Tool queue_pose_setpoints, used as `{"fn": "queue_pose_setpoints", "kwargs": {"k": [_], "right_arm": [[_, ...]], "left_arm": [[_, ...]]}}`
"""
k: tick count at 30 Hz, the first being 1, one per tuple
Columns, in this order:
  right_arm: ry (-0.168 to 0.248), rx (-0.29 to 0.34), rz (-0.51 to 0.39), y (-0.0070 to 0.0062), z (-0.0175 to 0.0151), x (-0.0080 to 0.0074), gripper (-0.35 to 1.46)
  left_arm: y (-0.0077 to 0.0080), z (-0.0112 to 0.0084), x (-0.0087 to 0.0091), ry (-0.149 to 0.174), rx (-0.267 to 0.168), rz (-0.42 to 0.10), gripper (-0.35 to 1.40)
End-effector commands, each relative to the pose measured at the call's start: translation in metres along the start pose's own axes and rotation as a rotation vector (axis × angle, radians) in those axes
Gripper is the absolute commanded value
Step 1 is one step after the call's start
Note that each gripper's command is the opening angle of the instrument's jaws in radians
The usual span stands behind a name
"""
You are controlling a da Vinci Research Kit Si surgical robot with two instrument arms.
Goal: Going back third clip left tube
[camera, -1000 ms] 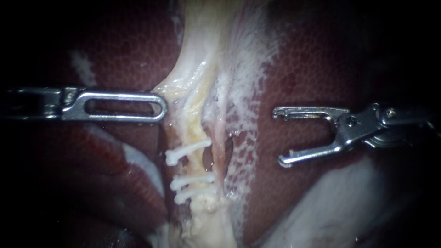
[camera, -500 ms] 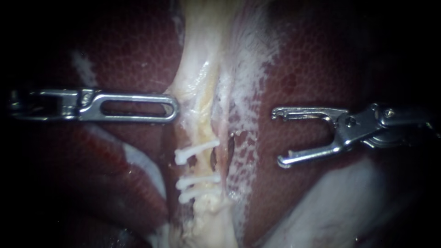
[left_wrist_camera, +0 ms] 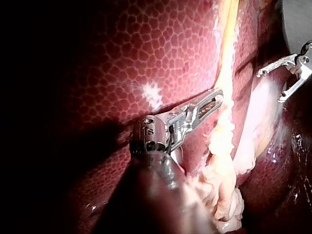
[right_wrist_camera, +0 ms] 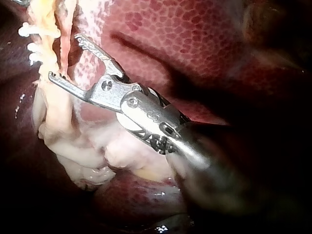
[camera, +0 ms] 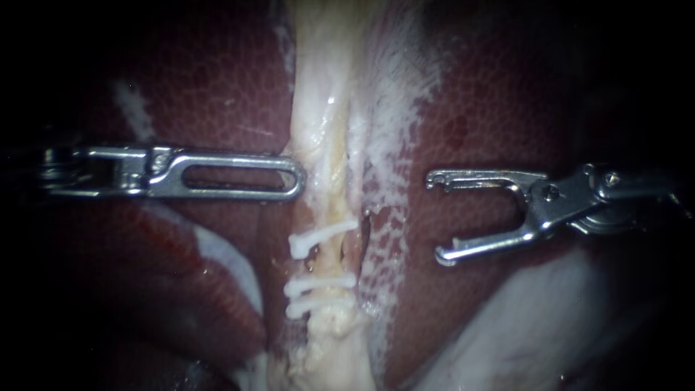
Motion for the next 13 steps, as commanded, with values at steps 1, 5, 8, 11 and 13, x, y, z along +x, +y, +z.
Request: {"fn": "queue_pose_setpoints", "kwargs": {"k": [1, 5, 8, 11, 13], "right_arm": [[0.000, 0.000, 0.000, 0.0000, 0.0000, 0.0000, 0.60], [0.000, 0.000, 0.000, 0.0000, 0.0000, 0.0000, 0.60], [0.000, 0.001, 0.000, 0.0000, 0.0000, 0.0000, 0.60], [0.000, 0.001, 0.000, 0.0000, 0.0000, 0.0000, 0.60], [0.000, 0.001, 0.000, -0.0001, 0.0000, 0.0000, 0.60]], "left_arm": [[0.0000, 0.0000, 0.0000, 0.000, 0.000, 0.000, -0.35], [0.0000, 0.0000, 0.0000, 0.000, 0.000, 0.000, -0.35], [0.0000, 0.0000, 0.0000, 0.000, 0.000, 0.000, -0.35], [0.0000, 0.0000, 0.0000, 0.000, 0.000, 0.000, -0.35], [0.0000, 0.0000, 0.0000, 0.000, 0.000, 0.000, -0.35]]}}
